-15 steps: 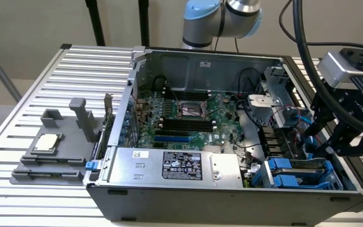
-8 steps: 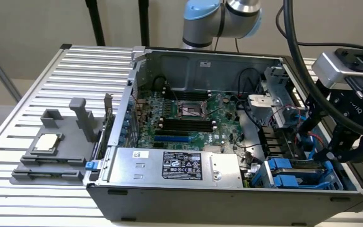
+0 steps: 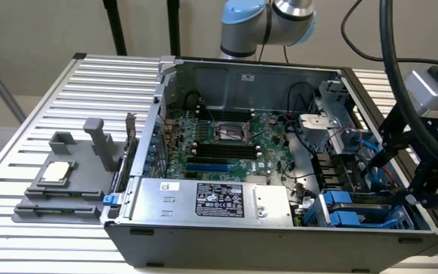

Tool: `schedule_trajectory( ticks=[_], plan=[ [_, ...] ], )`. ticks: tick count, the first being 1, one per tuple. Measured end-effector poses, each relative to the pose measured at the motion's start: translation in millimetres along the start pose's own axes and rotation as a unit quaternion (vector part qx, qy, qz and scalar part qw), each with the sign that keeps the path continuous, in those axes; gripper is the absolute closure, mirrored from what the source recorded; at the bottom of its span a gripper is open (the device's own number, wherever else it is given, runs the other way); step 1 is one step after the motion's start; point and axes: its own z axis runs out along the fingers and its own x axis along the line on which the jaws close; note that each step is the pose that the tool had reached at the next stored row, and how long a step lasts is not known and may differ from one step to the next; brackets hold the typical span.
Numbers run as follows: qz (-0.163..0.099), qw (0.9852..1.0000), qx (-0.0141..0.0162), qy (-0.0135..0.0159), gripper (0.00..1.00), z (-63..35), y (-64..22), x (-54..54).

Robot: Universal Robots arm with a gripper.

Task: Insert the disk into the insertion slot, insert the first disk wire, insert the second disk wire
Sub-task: 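Insert the first disk wire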

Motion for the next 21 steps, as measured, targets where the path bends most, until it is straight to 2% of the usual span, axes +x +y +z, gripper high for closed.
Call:
schedule_trajectory(
  ticks=[7,9,10,11,14,16,21],
  plan=[
    [0.001,0.9996,-0.0274,-0.0008,0.34,-1.7,-7.3,16.7],
    [0.002,0.9994,-0.0331,-0.0009,0.34,-2.2,-9.3,22.5],
    [0.002,0.9994,-0.0348,-0.0016,0.34,-2.0,-10.8,24.3],
    [0.002,0.9994,-0.0352,-0.0044,0.34,-1.8,-12.1,25.6],
    [0.000,0.9992,-0.0351,-0.0168,0.34,-0.6,-13.3,28.6],
    [-0.001,0.9991,-0.0350,-0.0239,0.34,0.6,-13.7,30.6],
    [-0.007,0.9987,-0.0352,-0.0362,0.34,4.1,-14.0,33.1]
  ],
)
